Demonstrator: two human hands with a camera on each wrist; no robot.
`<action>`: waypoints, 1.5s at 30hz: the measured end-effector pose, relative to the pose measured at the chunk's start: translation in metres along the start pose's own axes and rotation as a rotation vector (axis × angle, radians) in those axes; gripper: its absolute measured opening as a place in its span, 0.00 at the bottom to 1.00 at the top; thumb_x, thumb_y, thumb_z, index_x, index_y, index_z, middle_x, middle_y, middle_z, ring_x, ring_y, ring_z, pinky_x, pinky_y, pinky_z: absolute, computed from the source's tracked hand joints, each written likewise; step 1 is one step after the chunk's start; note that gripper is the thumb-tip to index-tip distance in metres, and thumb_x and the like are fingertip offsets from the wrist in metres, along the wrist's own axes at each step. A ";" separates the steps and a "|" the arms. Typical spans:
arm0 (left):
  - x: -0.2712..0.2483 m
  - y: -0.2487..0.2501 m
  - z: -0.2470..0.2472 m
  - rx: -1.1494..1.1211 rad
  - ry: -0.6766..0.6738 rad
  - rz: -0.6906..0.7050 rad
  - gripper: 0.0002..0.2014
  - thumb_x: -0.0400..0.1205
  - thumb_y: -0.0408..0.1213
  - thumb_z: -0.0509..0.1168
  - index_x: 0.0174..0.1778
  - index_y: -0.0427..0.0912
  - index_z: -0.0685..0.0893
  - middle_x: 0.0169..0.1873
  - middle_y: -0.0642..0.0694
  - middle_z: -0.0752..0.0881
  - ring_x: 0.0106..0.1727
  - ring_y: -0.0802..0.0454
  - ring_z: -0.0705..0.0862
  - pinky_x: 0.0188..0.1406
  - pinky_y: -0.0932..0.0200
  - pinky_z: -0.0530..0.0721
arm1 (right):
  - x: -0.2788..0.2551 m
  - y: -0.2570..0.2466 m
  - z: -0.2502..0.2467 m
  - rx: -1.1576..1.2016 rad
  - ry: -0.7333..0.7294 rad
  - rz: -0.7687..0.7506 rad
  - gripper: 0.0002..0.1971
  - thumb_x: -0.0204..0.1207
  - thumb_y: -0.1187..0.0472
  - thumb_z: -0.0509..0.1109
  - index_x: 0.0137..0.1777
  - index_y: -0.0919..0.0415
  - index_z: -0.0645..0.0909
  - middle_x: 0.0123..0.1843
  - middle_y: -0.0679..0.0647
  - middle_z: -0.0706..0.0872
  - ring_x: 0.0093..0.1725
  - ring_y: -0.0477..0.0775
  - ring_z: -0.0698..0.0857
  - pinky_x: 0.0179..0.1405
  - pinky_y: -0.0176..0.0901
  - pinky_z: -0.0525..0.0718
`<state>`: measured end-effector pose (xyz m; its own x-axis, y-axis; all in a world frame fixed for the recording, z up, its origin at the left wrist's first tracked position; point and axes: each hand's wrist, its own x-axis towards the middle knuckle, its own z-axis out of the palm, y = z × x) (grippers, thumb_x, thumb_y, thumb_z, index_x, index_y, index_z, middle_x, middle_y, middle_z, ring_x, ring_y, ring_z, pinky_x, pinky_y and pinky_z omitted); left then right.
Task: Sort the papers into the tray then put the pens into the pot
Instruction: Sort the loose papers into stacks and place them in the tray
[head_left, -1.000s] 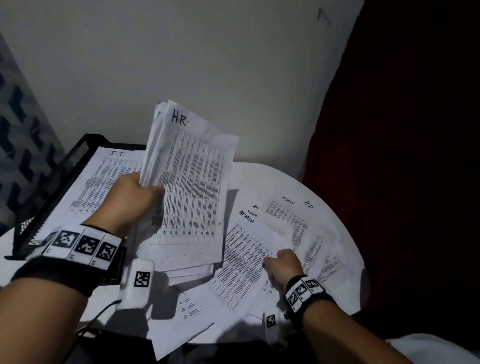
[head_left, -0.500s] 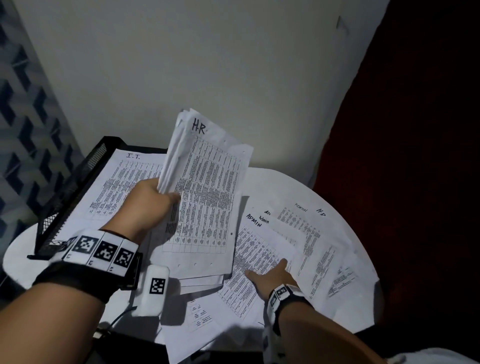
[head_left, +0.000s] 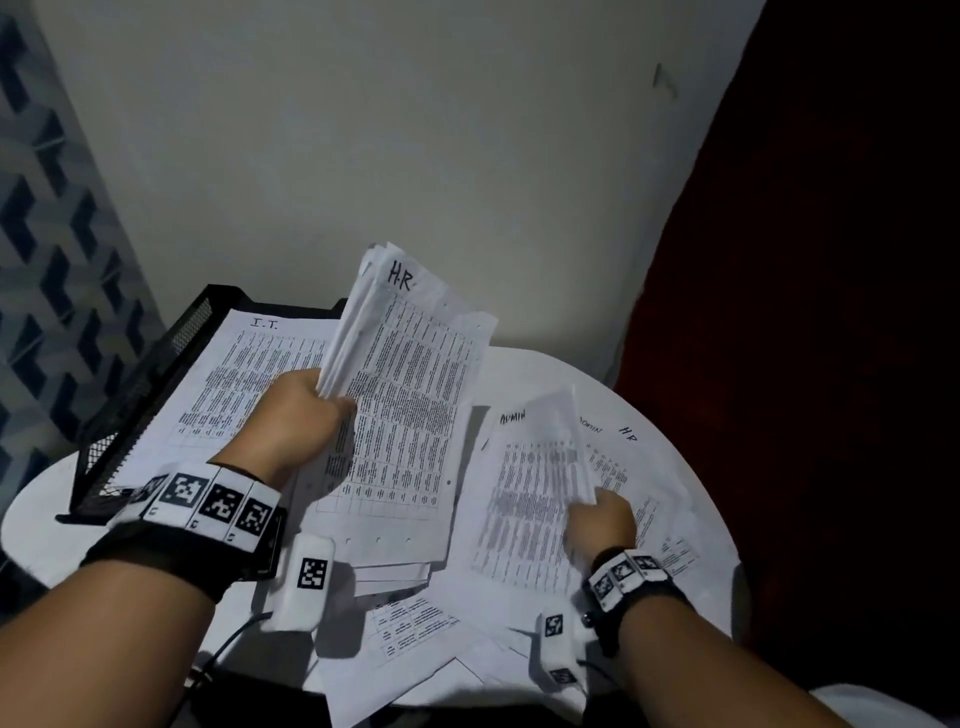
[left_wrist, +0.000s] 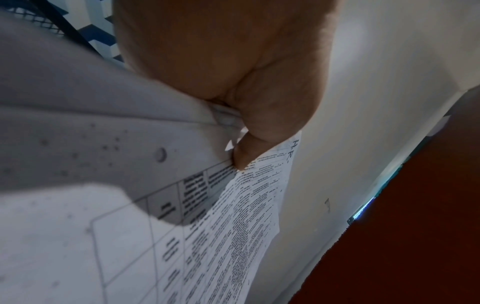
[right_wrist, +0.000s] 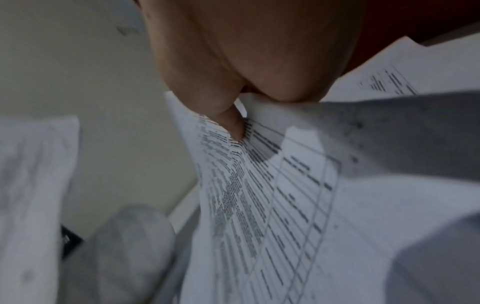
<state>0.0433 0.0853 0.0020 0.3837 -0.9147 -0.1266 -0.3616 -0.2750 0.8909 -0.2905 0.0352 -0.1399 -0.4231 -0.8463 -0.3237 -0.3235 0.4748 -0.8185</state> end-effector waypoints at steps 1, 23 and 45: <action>0.000 0.000 0.001 0.004 -0.007 -0.005 0.09 0.85 0.35 0.69 0.59 0.37 0.84 0.38 0.38 0.87 0.33 0.44 0.83 0.30 0.53 0.84 | 0.000 -0.011 -0.017 0.061 -0.010 -0.047 0.13 0.84 0.67 0.69 0.65 0.59 0.89 0.41 0.58 0.91 0.34 0.62 0.90 0.26 0.44 0.85; -0.069 0.023 0.085 -0.433 -0.285 -0.039 0.25 0.88 0.62 0.53 0.50 0.51 0.91 0.42 0.43 0.94 0.45 0.43 0.92 0.52 0.45 0.89 | -0.055 -0.024 -0.048 0.537 -0.399 0.026 0.12 0.85 0.70 0.70 0.67 0.66 0.82 0.61 0.69 0.91 0.60 0.71 0.90 0.69 0.73 0.84; -0.037 -0.012 0.136 -0.087 -0.268 0.063 0.12 0.80 0.28 0.69 0.59 0.42 0.88 0.51 0.46 0.93 0.54 0.45 0.91 0.56 0.44 0.90 | -0.059 -0.004 -0.060 0.504 -0.179 -0.238 0.17 0.71 0.66 0.69 0.54 0.46 0.87 0.47 0.43 0.92 0.53 0.58 0.90 0.62 0.56 0.85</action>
<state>-0.0821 0.0823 -0.0632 0.1205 -0.9781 -0.1697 -0.2986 -0.1988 0.9335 -0.3144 0.0980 -0.0892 -0.2247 -0.9639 -0.1426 0.0686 0.1303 -0.9891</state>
